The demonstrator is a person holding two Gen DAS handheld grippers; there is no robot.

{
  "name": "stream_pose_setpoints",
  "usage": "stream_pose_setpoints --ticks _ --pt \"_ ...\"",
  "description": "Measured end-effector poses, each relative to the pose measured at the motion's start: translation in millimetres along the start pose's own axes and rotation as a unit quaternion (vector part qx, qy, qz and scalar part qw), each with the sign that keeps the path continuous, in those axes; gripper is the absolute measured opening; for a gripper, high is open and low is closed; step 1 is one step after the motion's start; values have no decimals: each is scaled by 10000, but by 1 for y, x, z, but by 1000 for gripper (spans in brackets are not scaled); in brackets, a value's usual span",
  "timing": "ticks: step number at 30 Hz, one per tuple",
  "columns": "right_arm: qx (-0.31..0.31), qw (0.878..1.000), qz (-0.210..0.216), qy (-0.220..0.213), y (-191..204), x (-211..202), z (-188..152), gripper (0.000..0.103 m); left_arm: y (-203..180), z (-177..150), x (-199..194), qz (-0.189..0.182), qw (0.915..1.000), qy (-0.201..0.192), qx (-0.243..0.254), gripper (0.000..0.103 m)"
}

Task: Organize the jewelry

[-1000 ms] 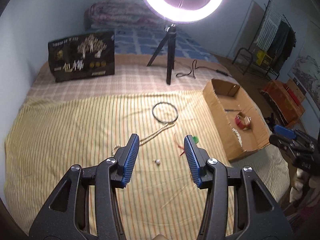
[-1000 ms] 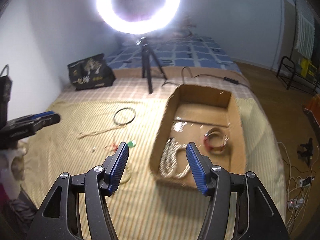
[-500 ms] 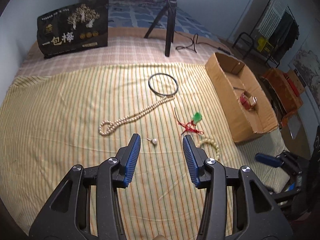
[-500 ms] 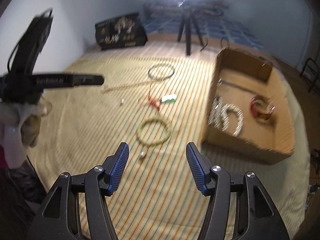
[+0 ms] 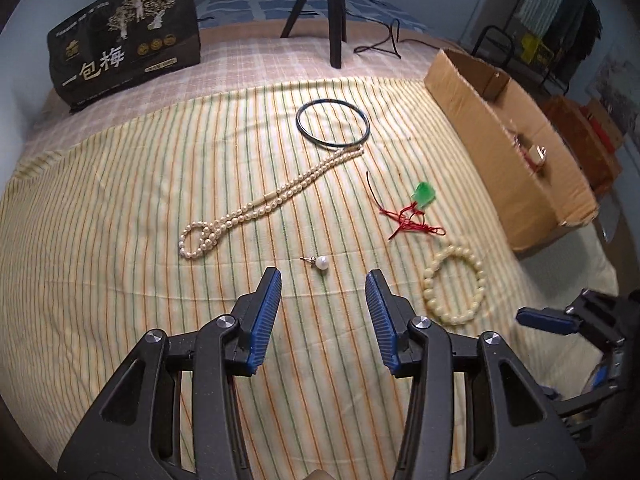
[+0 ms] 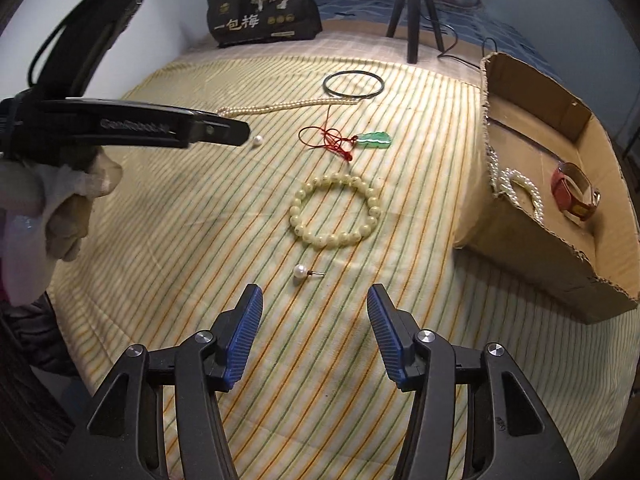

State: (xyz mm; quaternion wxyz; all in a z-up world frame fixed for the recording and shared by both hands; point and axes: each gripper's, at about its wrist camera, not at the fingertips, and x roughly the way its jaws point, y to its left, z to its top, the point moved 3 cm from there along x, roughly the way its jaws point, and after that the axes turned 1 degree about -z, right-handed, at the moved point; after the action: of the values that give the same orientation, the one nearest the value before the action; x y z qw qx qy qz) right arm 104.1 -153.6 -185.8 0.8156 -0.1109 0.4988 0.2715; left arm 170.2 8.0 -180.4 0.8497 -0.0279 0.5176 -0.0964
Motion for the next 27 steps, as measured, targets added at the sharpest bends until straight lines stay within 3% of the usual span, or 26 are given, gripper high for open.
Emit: stream_pose_setpoints --ticks 8,10,13,20,27 --pt "-77 10000 10 28 2 8 2 53 -3 2 17 178 9995 -15 249 45" --pt "-93 9999 -17 44 1 9 3 53 -4 4 21 189 9994 2 286 36" --pt "-47 10000 -5 74 -1 11 2 53 -5 5 28 207 9992 25 328 34" --pt "-31 9999 -29 93 -3 14 2 45 -7 6 32 212 9988 -19 432 31" --pt "-197 9997 -130 54 3 18 4 29 -14 4 33 335 9966 -64 746 22"
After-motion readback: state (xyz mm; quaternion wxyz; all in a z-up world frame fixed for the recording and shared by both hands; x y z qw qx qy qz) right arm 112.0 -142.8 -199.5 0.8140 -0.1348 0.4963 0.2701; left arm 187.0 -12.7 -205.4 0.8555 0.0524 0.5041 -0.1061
